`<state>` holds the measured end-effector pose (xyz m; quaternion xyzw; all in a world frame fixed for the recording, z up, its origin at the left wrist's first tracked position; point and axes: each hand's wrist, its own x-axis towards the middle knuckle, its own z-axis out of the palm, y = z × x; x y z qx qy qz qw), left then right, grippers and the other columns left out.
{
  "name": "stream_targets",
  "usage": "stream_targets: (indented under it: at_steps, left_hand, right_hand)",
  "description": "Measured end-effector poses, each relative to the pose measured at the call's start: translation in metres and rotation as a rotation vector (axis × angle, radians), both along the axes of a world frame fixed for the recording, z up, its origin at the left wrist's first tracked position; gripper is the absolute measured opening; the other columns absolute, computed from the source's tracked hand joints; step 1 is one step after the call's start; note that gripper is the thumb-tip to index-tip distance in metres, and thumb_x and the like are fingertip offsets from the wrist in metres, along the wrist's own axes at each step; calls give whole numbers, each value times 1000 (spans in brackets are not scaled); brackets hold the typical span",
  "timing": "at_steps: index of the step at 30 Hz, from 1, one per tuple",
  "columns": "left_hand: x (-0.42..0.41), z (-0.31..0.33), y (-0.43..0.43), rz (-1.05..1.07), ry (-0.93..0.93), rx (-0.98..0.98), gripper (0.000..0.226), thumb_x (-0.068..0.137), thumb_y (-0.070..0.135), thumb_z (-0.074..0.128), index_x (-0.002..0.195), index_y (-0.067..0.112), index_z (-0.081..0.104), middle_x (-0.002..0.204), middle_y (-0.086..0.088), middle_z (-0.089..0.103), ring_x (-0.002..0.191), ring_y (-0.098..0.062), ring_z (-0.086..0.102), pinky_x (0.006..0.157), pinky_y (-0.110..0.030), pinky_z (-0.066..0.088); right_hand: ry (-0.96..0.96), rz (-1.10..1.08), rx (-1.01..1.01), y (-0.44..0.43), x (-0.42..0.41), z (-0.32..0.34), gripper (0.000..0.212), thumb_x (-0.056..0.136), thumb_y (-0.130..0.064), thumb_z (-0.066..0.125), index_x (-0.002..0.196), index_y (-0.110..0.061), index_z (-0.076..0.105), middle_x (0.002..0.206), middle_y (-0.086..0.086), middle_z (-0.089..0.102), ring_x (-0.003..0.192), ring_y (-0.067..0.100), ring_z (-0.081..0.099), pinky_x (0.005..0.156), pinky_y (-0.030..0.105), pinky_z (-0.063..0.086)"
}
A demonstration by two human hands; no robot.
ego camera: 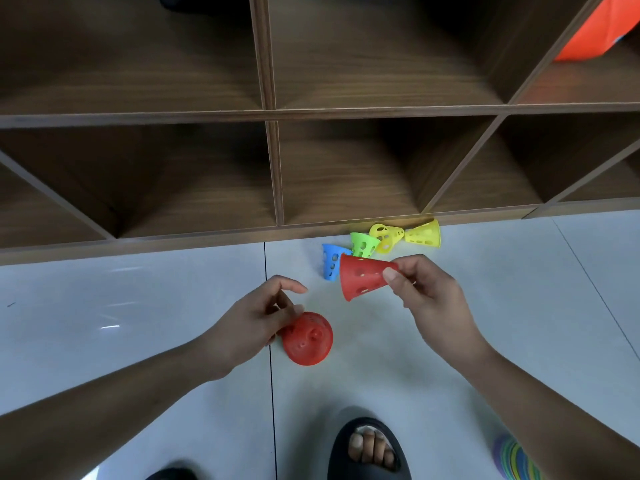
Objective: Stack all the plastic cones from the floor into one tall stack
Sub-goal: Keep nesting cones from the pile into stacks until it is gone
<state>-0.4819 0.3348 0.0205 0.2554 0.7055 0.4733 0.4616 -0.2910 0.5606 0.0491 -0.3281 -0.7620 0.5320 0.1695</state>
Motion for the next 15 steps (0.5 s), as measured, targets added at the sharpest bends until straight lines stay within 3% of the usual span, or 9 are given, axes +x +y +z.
stream_targets:
  at_steps: [3, 5, 8, 13, 15]
  left_hand:
    - [1, -10, -6, 18, -26, -39, 19, 105, 25, 66, 120, 37, 69, 90, 0, 63, 73, -20, 59, 68, -35, 52]
    - [1, -14, -8, 32, -40, -56, 17, 105, 25, 65, 119, 34, 70, 94, -4, 65, 81, -27, 67, 70, -34, 56]
    - [2, -19, -11, 56, -129, -75, 15, 106, 21, 63, 119, 23, 69, 105, -15, 66, 82, -24, 71, 75, -34, 61]
    - [7, -27, -10, 87, -224, -89, 14, 106, 27, 64, 115, 19, 70, 107, -22, 68, 85, -28, 73, 81, -39, 64]
    - [7, -30, -9, 81, -246, -98, 14, 106, 28, 64, 113, 18, 70, 107, -23, 69, 84, -26, 72, 81, -39, 64]
  right_hand:
    - [79, 125, -66, -18, -3, 28, 16, 99, -32, 68, 95, -17, 68, 78, -14, 63, 73, 10, 54, 72, 26, 46]
    - [100, 210, -73, -27, -5, 40, 18, 97, -35, 69, 96, -17, 69, 81, -6, 66, 74, 16, 56, 70, 30, 47]
    - [54, 345, 53, -36, -5, 48, 16, 95, -35, 75, 96, -20, 71, 81, -2, 65, 73, 24, 59, 69, 40, 51]
    - [-66, 477, 330, -50, -8, 35, 22, 91, -41, 80, 101, -28, 66, 84, -11, 59, 80, 15, 58, 68, 20, 47]
    - [-115, 533, 370, -56, -10, 23, 23, 91, -46, 77, 104, -32, 64, 87, -12, 58, 84, 13, 58, 70, 19, 48]
